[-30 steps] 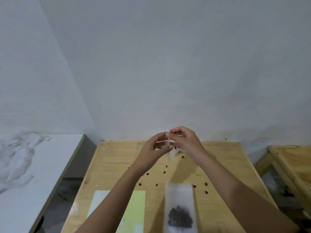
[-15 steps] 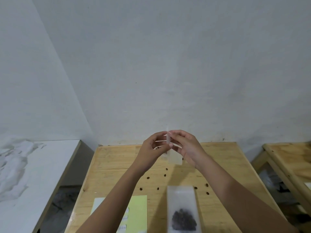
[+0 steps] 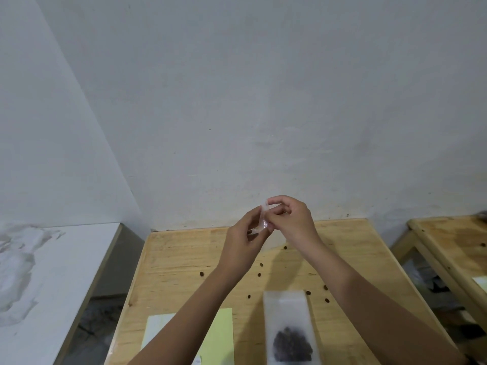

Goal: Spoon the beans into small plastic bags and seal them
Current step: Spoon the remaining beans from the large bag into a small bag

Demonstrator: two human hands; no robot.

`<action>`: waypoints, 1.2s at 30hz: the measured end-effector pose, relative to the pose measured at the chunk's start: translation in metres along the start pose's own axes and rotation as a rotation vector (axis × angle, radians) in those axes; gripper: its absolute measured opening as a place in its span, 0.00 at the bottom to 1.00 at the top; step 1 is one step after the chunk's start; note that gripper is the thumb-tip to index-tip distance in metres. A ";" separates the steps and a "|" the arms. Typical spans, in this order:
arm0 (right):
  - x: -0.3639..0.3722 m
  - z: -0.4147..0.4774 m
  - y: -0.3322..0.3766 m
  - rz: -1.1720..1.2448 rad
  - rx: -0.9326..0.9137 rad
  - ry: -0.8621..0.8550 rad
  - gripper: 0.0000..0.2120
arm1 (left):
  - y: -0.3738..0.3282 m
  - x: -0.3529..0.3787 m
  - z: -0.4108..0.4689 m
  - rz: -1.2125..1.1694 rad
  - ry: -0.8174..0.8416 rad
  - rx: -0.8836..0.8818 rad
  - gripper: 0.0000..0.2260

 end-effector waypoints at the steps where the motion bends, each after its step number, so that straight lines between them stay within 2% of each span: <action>1: 0.001 0.001 0.000 -0.007 0.004 0.015 0.10 | 0.000 0.000 0.001 0.015 0.023 0.017 0.15; 6: 0.006 0.003 -0.001 0.029 0.042 0.055 0.12 | 0.007 -0.003 0.001 0.167 0.018 0.111 0.09; 10: 0.007 0.003 -0.007 -0.004 0.045 -0.052 0.10 | 0.008 -0.003 0.003 0.372 -0.087 0.175 0.11; 13: 0.005 0.003 -0.012 0.010 0.054 -0.100 0.07 | 0.010 -0.003 0.005 0.460 -0.108 0.169 0.12; 16: 0.010 0.001 -0.017 0.021 0.071 -0.080 0.08 | 0.013 -0.004 0.007 0.422 -0.122 0.125 0.08; 19: 0.014 0.002 -0.012 0.002 0.042 -0.050 0.05 | 0.015 -0.005 0.011 0.328 -0.119 0.063 0.07; 20: 0.014 0.003 -0.009 -0.007 0.030 -0.044 0.06 | 0.015 -0.005 0.012 0.315 -0.114 0.051 0.07; 22: 0.012 0.005 -0.006 -0.007 0.025 -0.034 0.11 | 0.013 -0.003 0.016 0.324 -0.107 0.038 0.09; 24: 0.009 0.007 -0.004 -0.014 0.007 -0.034 0.10 | 0.011 -0.002 0.019 0.346 -0.110 0.027 0.11; 28: 0.006 0.015 -0.001 -0.216 -0.078 -0.035 0.06 | 0.014 -0.001 0.026 0.395 -0.085 0.016 0.06; 36: 0.009 0.017 -0.002 -0.436 -0.197 0.016 0.08 | 0.025 0.001 0.029 0.464 -0.038 0.026 0.10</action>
Point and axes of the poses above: each hand's wrist, its own z-axis towards the middle knuckle, its own x-axis out of the palm, y = z × x, the point moved 9 cm from there along z, towards the middle knuckle, and after that the axes turned 5 degrees about -x, right-handed, at the moved point
